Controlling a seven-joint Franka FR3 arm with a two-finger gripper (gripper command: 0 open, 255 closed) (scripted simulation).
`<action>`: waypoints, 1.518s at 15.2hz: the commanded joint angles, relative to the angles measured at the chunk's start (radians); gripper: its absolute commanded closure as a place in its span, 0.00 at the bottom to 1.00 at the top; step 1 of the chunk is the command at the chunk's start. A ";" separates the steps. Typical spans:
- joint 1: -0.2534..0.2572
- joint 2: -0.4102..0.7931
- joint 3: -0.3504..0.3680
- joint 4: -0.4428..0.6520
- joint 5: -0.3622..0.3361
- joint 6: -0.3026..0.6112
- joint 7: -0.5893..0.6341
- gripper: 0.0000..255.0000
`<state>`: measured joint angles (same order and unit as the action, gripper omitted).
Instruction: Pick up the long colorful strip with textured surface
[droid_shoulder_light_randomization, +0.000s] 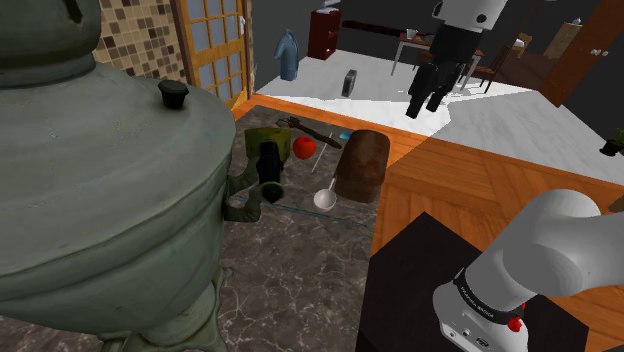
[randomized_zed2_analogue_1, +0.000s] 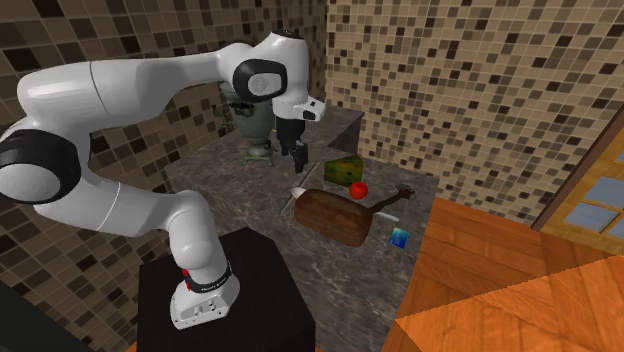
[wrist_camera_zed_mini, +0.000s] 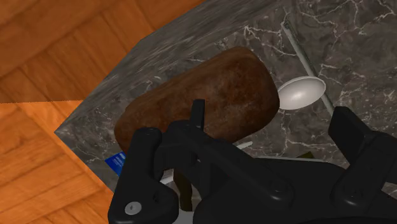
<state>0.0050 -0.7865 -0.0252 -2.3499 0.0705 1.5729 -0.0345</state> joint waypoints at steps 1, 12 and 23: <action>0.000 0.000 0.000 0.000 0.000 0.000 0.000 0.00; 0.109 0.386 0.117 0.101 0.004 0.172 -0.064 0.00; 0.200 0.782 0.235 0.288 -0.064 0.261 -0.091 0.00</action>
<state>0.1920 -0.0515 0.1946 -2.0967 0.0158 1.8331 -0.1335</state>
